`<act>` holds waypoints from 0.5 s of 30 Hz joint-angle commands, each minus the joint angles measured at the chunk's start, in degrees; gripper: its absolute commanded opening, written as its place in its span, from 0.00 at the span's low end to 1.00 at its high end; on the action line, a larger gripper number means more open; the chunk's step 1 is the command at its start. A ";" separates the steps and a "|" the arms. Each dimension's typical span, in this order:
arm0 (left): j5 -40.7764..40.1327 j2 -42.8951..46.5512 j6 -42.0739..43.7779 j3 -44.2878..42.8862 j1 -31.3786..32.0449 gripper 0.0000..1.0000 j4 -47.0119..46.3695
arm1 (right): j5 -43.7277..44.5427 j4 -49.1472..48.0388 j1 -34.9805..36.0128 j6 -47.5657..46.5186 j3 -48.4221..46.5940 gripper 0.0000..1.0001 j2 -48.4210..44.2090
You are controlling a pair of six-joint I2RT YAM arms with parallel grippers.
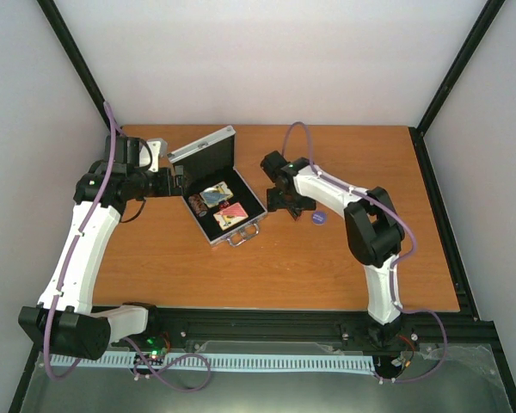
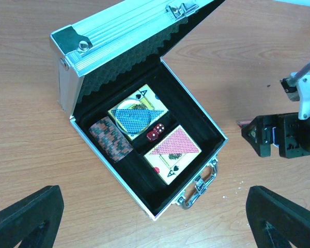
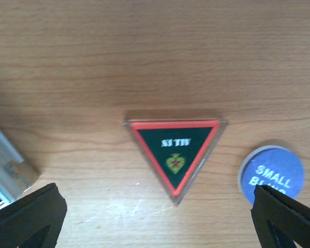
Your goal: Pack up texas hold em set
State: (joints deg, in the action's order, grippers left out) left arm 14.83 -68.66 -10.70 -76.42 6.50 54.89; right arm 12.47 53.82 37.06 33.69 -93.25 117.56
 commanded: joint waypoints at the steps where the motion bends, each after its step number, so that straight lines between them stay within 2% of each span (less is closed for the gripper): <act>1: 0.26 -0.06 -0.31 -0.63 0.09 1.00 -0.71 | 2.29 1.14 -1.44 -1.96 -1.47 1.00 0.62; 15: -1.25 0.33 0.07 -0.66 0.09 1.00 0.04 | 1.59 0.59 -5.03 -6.88 -3.73 1.00 7.54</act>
State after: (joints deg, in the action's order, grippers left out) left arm 14.41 -68.84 -10.70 -76.42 6.50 54.89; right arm 13.30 55.46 33.32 29.34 -96.29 124.14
